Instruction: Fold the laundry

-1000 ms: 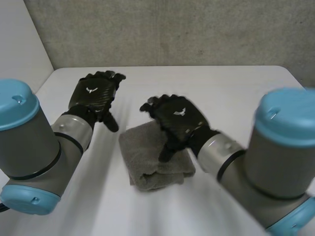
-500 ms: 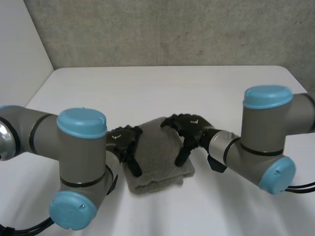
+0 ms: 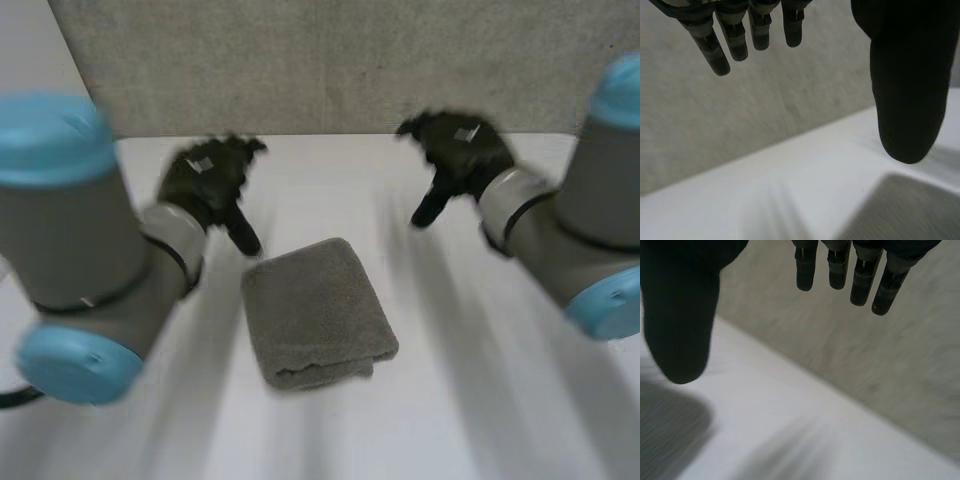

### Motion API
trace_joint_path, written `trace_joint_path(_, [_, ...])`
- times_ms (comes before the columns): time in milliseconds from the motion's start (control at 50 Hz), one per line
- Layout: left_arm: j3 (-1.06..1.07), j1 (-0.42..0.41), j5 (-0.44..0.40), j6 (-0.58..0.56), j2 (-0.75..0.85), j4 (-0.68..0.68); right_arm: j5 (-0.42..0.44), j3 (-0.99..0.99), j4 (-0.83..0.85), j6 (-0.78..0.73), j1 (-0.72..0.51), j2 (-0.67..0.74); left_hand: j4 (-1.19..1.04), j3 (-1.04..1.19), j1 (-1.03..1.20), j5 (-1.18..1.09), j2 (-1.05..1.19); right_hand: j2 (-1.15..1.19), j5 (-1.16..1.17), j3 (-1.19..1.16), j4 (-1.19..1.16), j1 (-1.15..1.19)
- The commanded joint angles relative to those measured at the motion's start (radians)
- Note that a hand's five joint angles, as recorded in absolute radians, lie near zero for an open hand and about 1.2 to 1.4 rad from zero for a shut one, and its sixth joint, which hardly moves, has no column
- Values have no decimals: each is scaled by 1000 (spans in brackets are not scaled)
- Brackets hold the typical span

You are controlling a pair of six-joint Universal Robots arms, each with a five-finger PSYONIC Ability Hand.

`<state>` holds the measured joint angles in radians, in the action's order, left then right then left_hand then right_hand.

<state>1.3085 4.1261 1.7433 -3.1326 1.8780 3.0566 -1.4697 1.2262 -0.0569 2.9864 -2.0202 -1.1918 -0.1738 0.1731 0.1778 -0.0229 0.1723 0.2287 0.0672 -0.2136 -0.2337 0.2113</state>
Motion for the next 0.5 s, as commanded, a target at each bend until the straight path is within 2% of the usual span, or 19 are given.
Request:
trace_joint_path(20, [-196,112,-111,17,-77,-238,-53,-68,-27,-37,67,-130,-22,23,18,2,24,-54,-67,39,59,-37])
trace_joint_path(100, [-287,173,-197,60,-83,-385,-93,-99,-75,-35,98,-152,-7,8,3,16,9,-54,-67,39,59,-37])
trace_joint_path(140, [-284,187,-211,81,-88,-413,-96,-99,-92,-31,101,-152,-5,5,1,19,6,-54,-67,39,59,-37])
trace_joint_path(380, [-242,198,-222,121,-129,-414,-92,-79,-116,-26,97,-158,-5,5,1,19,6,-54,-67,39,59,-37])
trace_joint_path(500, [-221,201,-222,121,-168,-400,-83,-40,-116,-27,90,-216,-5,5,1,19,6,-54,-67,39,59,-37])
